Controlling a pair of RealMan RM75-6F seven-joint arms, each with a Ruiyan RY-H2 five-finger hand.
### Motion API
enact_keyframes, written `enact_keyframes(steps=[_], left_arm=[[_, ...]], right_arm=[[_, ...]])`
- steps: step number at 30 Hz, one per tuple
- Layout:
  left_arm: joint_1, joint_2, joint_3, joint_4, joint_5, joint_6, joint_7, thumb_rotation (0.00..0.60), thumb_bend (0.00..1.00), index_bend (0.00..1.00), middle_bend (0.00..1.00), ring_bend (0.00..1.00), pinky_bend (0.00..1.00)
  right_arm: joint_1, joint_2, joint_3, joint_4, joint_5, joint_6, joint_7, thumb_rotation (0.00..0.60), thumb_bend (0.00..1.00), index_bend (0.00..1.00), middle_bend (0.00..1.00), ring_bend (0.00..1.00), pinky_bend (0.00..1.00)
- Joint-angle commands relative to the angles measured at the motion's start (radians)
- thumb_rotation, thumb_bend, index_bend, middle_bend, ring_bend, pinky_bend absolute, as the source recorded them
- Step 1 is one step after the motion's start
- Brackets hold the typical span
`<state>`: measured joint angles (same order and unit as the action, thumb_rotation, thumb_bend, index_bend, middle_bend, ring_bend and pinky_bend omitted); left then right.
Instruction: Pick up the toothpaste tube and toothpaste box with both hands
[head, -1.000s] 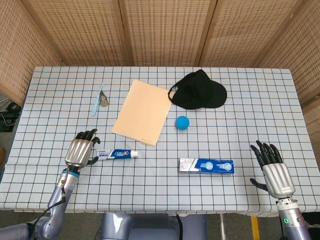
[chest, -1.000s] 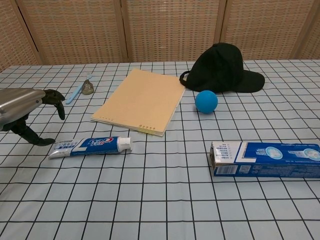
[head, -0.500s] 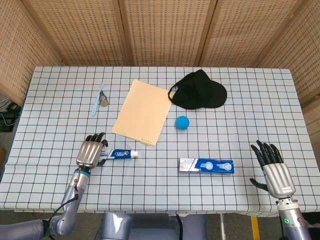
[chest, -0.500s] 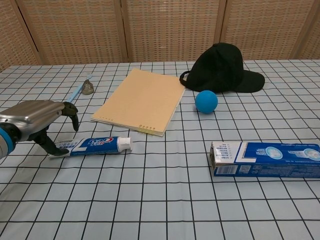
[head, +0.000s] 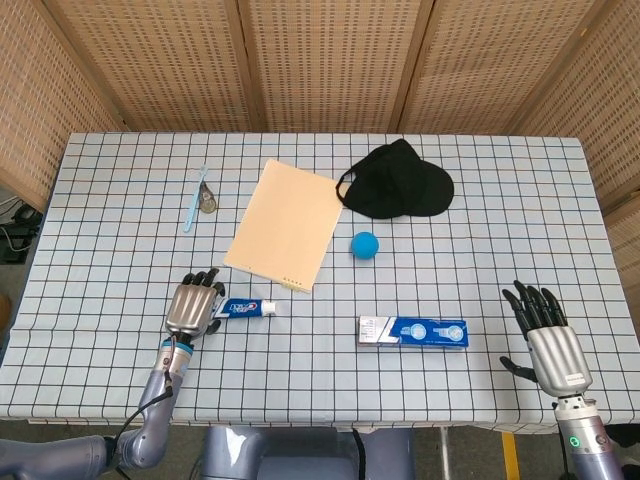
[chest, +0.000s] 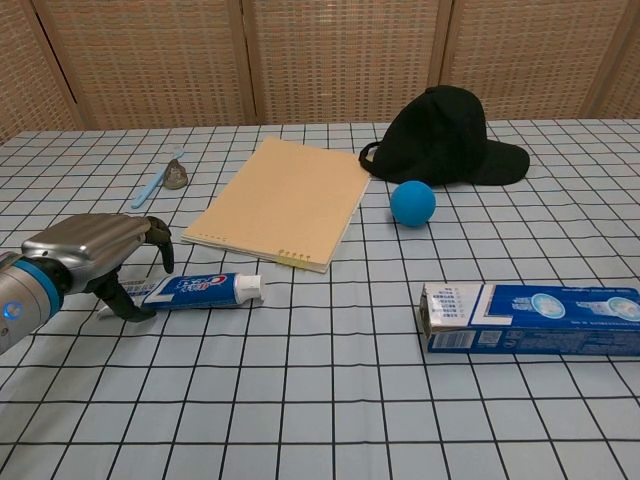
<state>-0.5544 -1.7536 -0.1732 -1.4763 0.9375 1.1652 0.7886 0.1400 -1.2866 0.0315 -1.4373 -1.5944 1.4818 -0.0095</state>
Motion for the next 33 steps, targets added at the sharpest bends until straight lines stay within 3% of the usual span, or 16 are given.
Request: enact_keyframes(steps=[1,7,10,13,15,23,33], left_arm=[[-0.005,-0.008,0.001,0.010,-0.011,0.000,0.002,0.600,0.23,0.41,0.17,0.18,0.19],[-0.013,-0.025,0.008,0.045,-0.011,0.001,-0.010,0.600,0.28,0.48,0.23,0.24,0.23],[-0.013,-0.040,0.015,0.069,0.017,0.019,-0.026,0.600,0.49,0.66,0.39,0.37,0.33],[-0.011,-0.054,0.023,0.094,0.065,0.043,-0.058,0.600,0.59,0.83,0.53,0.49,0.43],[-0.008,-0.053,0.033,0.106,0.113,0.055,-0.100,0.600,0.61,0.87,0.57,0.52,0.46],[0.005,0.007,0.052,0.082,0.243,0.097,-0.202,0.600,0.61,0.89,0.59,0.55,0.50],[0.022,0.224,0.075,-0.056,0.402,0.116,-0.351,0.600,0.61,0.89,0.59,0.55,0.50]], right_arm=[[0.000,0.001,0.000,-0.001,-0.003,0.003,0.004,0.600,0.11,0.01,0.00,0.00,0.00],[-0.001,0.001,-0.001,0.002,-0.014,0.015,0.020,0.600,0.11,0.01,0.00,0.00,0.00],[-0.001,0.000,-0.001,0.005,-0.017,0.020,0.025,0.600,0.11,0.01,0.00,0.00,0.00],[-0.002,0.000,0.000,0.006,-0.016,0.021,0.028,0.600,0.11,0.01,0.00,0.00,0.00],[-0.002,0.001,0.000,0.006,-0.016,0.021,0.030,0.600,0.11,0.01,0.00,0.00,0.00],[-0.003,0.003,-0.002,0.002,-0.020,0.023,0.031,0.600,0.11,0.02,0.00,0.00,0.00],[0.015,-0.019,-0.009,-0.008,-0.027,-0.011,-0.005,0.600,0.11,0.06,0.00,0.00,0.00]])
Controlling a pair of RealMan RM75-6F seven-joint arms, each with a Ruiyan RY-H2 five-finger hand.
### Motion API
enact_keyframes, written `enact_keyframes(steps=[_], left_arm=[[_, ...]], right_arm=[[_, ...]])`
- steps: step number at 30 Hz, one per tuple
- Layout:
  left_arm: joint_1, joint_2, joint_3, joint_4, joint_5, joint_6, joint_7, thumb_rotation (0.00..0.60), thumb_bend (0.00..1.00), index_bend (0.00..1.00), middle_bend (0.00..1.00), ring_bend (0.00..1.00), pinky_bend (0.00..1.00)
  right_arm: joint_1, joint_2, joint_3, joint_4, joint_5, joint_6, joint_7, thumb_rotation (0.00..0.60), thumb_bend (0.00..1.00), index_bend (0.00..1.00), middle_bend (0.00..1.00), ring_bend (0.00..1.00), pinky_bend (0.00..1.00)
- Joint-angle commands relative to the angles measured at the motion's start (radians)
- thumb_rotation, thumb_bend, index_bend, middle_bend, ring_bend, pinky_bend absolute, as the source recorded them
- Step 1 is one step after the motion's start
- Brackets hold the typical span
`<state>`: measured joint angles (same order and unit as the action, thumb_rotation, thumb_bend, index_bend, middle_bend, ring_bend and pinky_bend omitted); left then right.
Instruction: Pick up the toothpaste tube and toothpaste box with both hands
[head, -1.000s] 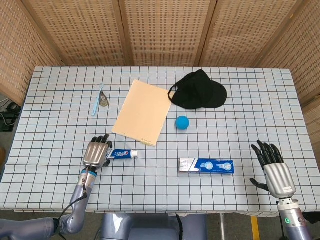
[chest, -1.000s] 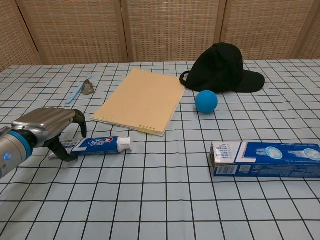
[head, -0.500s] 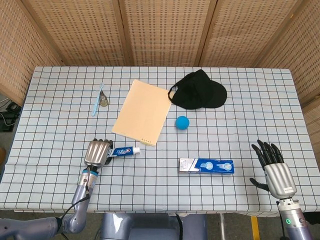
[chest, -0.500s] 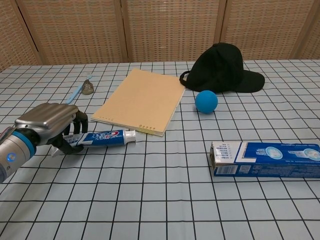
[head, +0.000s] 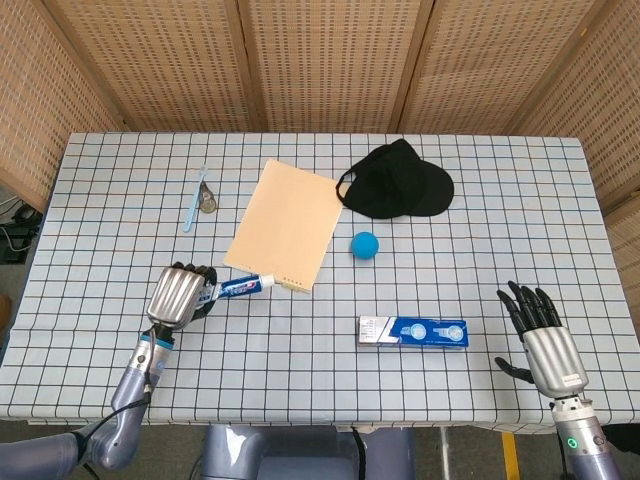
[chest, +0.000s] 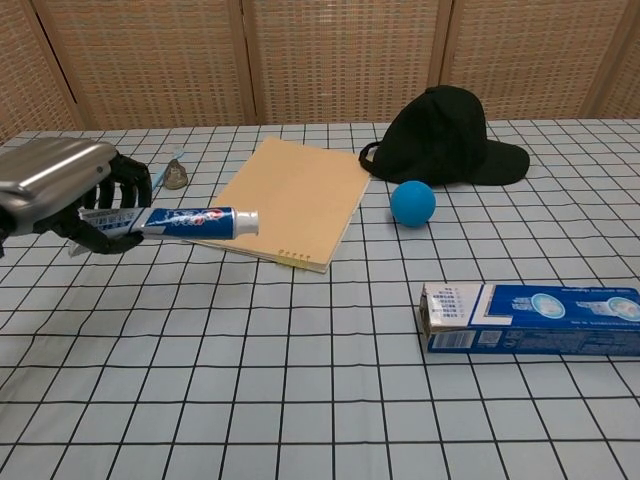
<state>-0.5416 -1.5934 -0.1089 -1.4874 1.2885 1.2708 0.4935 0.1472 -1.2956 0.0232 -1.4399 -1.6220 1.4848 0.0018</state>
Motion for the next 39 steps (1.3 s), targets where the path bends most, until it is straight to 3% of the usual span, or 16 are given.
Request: enact_keyframes(steps=[1,9,20,27,39], left_arm=[[0.012,0.081,0.012,-0.056,0.061,0.014,-0.065,0.600,0.61,0.89,0.59,0.55,0.50],[0.037,0.179,0.015,-0.115,0.107,0.036,-0.124,0.600,0.61,0.89,0.59,0.55,0.50],[0.055,0.216,0.015,-0.096,0.137,0.045,-0.188,0.600,0.61,0.89,0.59,0.55,0.50],[0.065,0.229,0.014,-0.070,0.149,0.047,-0.231,0.600,0.61,0.89,0.59,0.55,0.50],[0.073,0.203,0.010,0.016,0.230,0.097,-0.385,0.600,0.60,0.89,0.60,0.56,0.51]], right_arm=[[0.012,-0.014,0.000,-0.010,0.001,-0.021,-0.025,0.600,0.11,0.08,0.00,0.00,0.00],[0.051,-0.044,0.015,-0.084,0.029,-0.090,-0.132,0.600,0.12,0.20,0.03,0.00,0.04],[0.105,-0.119,0.036,-0.168,0.161,-0.237,-0.301,0.600,0.12,0.23,0.05,0.00,0.06],[0.145,-0.185,0.057,-0.150,0.243,-0.306,-0.368,0.600,0.13,0.23,0.05,0.00,0.06],[0.185,-0.237,0.082,-0.072,0.323,-0.353,-0.363,0.600,0.13,0.26,0.08,0.03,0.10]])
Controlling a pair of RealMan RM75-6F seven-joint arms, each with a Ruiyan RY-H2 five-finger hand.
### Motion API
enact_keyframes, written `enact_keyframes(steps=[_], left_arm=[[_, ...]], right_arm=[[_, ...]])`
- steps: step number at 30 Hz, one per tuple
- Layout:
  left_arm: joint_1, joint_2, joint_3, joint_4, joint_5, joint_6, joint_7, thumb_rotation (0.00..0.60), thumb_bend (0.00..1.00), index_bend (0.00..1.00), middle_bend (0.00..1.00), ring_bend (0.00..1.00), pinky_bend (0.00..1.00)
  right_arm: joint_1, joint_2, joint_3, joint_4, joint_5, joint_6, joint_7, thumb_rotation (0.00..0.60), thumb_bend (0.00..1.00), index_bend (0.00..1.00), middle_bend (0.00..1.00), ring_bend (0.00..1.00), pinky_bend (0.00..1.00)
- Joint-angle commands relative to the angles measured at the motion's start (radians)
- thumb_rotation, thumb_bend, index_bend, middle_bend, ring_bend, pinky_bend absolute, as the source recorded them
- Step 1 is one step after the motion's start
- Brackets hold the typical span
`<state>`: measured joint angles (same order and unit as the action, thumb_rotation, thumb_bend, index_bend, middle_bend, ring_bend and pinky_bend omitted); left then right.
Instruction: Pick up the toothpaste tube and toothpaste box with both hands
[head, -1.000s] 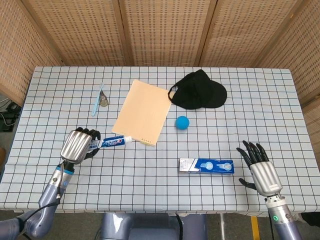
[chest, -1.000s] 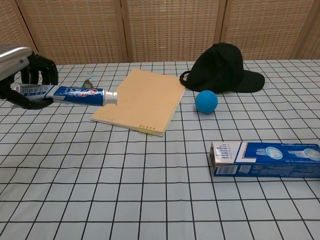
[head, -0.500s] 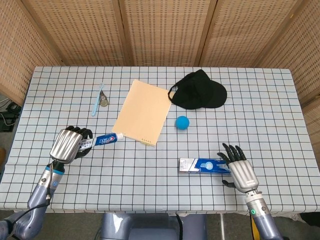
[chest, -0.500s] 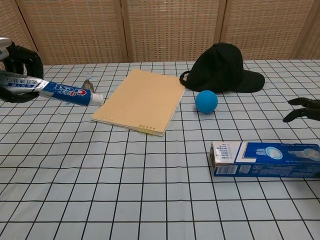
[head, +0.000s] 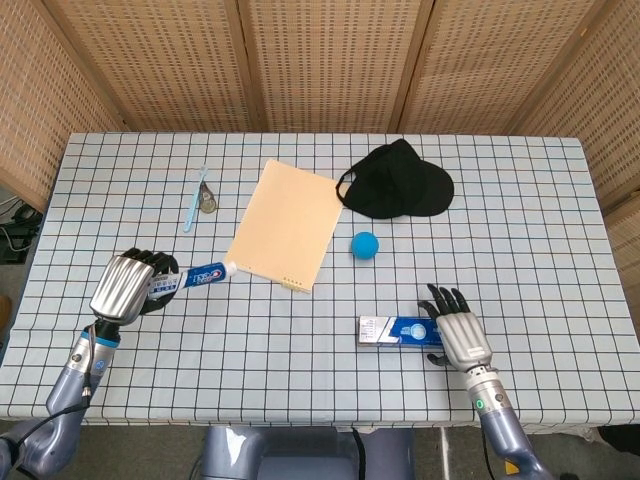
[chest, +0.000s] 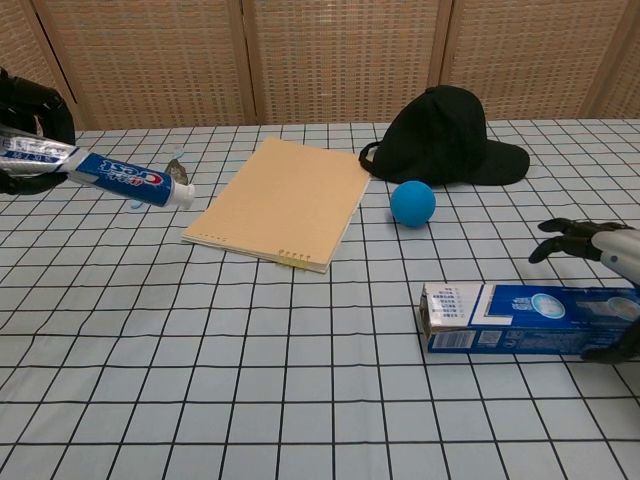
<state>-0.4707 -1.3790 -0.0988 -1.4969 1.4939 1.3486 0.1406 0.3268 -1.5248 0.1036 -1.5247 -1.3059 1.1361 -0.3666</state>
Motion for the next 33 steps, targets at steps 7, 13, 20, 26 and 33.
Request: enact_keyframes(steps=[7,13,20,26,33], left_arm=[[0.006,-0.019,0.000,0.035,0.040,0.029,-0.045,0.600,0.60,0.89,0.60,0.56,0.51],[0.008,-0.019,-0.002,0.034,0.048,0.033,-0.056,0.600,0.60,0.89,0.60,0.56,0.51],[0.000,-0.016,-0.016,0.032,0.050,0.028,-0.081,0.600,0.60,0.89,0.60,0.56,0.51],[-0.021,-0.006,-0.042,0.004,0.037,0.007,-0.087,0.600,0.60,0.89,0.60,0.56,0.51],[-0.059,0.019,-0.089,-0.056,0.006,-0.033,-0.092,0.600,0.59,0.89,0.60,0.56,0.51]], right_arm=[[0.014,-0.030,0.001,0.052,0.023,-0.014,0.027,0.600,0.13,0.37,0.19,0.15,0.21],[0.024,-0.053,0.005,0.084,0.013,-0.005,0.048,0.600,0.15,0.63,0.48,0.51,0.56],[0.042,-0.057,0.027,0.080,0.015,-0.007,0.089,0.600,0.16,0.70,0.56,0.60,0.63],[0.073,-0.018,0.075,0.023,0.044,-0.031,0.116,0.600,0.16,0.70,0.56,0.60,0.63],[0.123,0.051,0.154,-0.070,0.101,-0.064,0.122,0.600,0.16,0.70,0.56,0.60,0.63]])
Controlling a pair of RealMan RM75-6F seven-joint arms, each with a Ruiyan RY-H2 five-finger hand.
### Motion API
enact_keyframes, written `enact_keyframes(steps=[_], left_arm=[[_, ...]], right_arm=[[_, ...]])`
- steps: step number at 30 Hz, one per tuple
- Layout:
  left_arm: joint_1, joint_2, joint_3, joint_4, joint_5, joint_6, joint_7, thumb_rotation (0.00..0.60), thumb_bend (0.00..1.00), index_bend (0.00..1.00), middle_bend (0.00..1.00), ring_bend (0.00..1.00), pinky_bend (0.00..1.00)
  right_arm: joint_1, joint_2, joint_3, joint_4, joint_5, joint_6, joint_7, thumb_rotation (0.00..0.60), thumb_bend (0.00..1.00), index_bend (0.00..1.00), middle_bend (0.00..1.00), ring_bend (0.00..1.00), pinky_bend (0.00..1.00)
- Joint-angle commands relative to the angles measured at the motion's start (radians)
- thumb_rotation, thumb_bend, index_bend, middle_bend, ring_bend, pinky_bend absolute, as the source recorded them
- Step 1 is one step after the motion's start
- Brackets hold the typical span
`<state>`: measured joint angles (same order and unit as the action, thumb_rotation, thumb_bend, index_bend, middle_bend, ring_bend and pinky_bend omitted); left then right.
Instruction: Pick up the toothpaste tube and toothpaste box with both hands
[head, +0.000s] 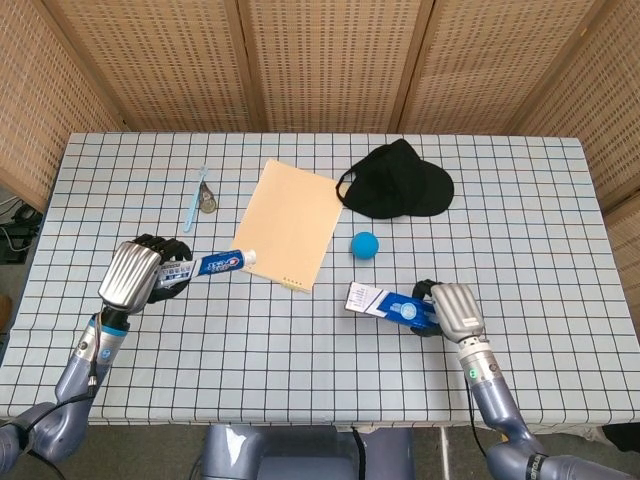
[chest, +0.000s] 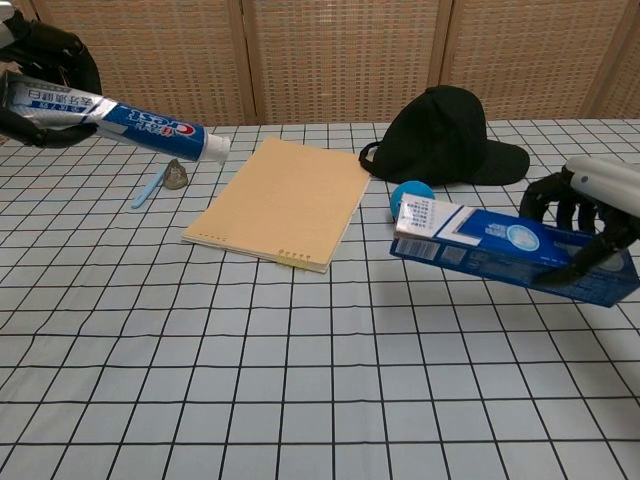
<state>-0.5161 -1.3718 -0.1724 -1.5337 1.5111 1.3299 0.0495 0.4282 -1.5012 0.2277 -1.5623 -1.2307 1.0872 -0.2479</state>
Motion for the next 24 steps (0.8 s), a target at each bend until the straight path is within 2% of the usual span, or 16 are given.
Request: enact_keyframes(steps=[1,7,13,17,24], left_arm=[[-0.020,0.019,-0.024,-0.031,-0.019,-0.024,0.000,0.600,0.59,0.89,0.60,0.56,0.51],[-0.071,0.086,-0.081,-0.129,-0.079,-0.106,-0.005,0.600,0.59,0.89,0.60,0.56,0.51],[-0.122,0.154,-0.147,-0.207,-0.141,-0.177,-0.029,0.600,0.59,0.89,0.60,0.56,0.51],[-0.159,0.207,-0.194,-0.260,-0.204,-0.244,-0.073,0.600,0.59,0.89,0.60,0.56,0.51],[-0.213,0.276,-0.231,-0.299,-0.293,-0.362,-0.129,0.600,0.59,0.89,0.60,0.56,0.51]], right_arm=[[0.029,0.036,0.041,-0.045,0.038,-0.021,0.003,0.600,0.16,0.70,0.56,0.60,0.63],[0.084,0.067,0.099,-0.092,0.116,-0.056,-0.024,0.600,0.16,0.70,0.56,0.60,0.63],[0.136,0.091,0.151,-0.115,0.193,-0.110,0.011,0.600,0.16,0.70,0.56,0.60,0.63],[0.166,0.115,0.181,-0.123,0.226,-0.145,0.052,0.600,0.16,0.70,0.56,0.60,0.63],[0.195,0.164,0.215,-0.130,0.270,-0.226,0.171,0.600,0.16,0.70,0.56,0.60,0.63]])
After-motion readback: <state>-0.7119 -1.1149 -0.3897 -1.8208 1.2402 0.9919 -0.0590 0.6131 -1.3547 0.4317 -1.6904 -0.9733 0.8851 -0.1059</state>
